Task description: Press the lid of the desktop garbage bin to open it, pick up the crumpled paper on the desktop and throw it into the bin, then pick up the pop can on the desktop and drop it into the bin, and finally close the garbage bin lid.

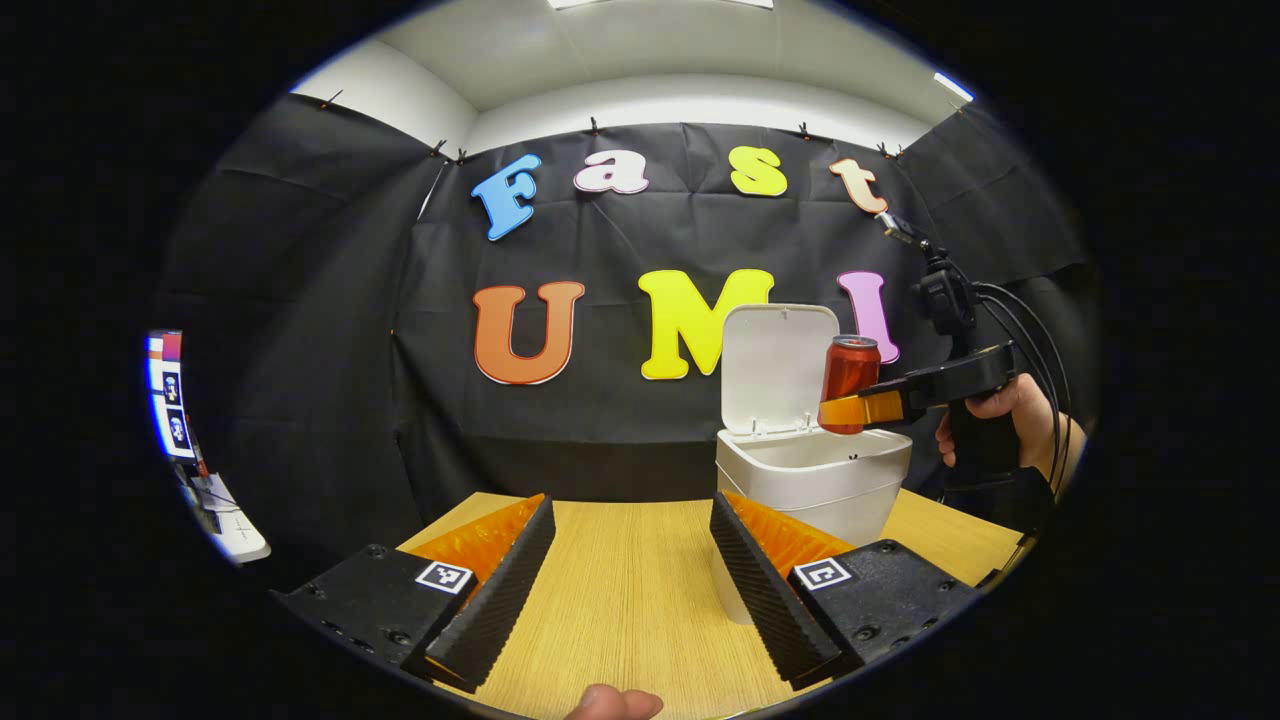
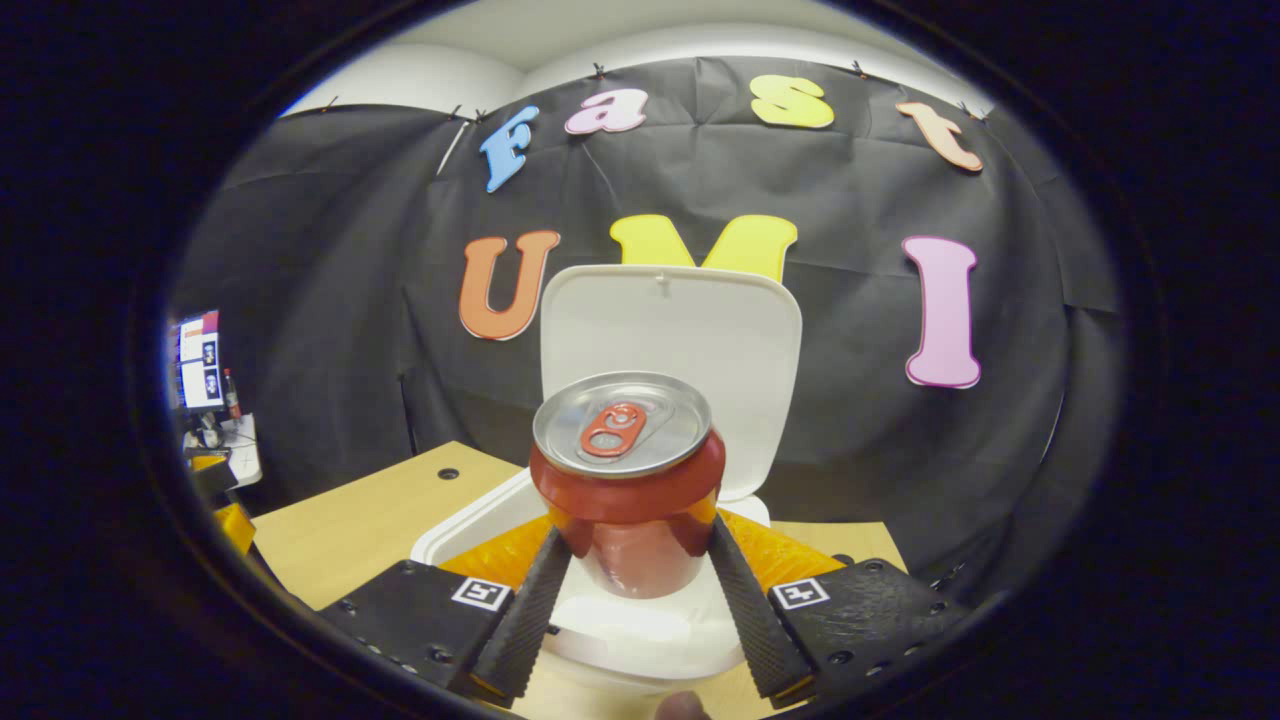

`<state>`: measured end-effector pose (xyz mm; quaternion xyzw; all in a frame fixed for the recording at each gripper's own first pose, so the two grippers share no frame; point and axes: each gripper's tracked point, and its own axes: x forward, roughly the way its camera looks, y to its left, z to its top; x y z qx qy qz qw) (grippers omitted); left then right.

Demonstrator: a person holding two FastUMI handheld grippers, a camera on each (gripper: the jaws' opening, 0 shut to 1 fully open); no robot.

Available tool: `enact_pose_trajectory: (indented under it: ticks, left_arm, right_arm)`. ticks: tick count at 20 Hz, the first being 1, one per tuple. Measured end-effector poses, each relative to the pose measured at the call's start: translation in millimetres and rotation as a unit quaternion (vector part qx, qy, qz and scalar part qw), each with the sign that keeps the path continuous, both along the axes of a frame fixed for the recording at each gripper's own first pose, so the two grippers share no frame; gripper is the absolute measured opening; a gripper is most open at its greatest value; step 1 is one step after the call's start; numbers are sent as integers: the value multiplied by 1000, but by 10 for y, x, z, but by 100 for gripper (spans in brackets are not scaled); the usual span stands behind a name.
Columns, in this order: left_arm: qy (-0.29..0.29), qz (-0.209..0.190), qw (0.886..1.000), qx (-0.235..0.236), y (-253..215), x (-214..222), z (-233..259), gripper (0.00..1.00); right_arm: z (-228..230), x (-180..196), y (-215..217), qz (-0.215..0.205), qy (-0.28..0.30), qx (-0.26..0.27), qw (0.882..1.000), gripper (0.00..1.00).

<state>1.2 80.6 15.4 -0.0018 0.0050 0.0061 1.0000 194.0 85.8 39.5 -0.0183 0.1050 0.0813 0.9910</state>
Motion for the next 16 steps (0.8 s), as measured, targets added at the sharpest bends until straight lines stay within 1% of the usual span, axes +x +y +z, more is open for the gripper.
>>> enact_pose_trajectory:
  ticks: [2,9,14,15,16]
  left_arm:
    - [-1,0,1000,0,9,-14,8,100]
    - [0,2,1000,4,35,-22,4,100]
    - [2,2,1000,4,41,-10,-17,100]
    - [2,1,1000,4,31,-2,-26,100]
    - [3,-1,1000,5,29,-11,-39,100]
  right_arm:
    - [-13,60,-35,-7,7,6,1000,80]
    - [-72,177,-6,-18,13,-11,1000,80]
    - [-65,209,5,-22,13,-16,1000,82]
    - [-44,211,-3,-24,9,-17,1000,85]
    - [-8,206,1,-25,4,-15,1000,84]
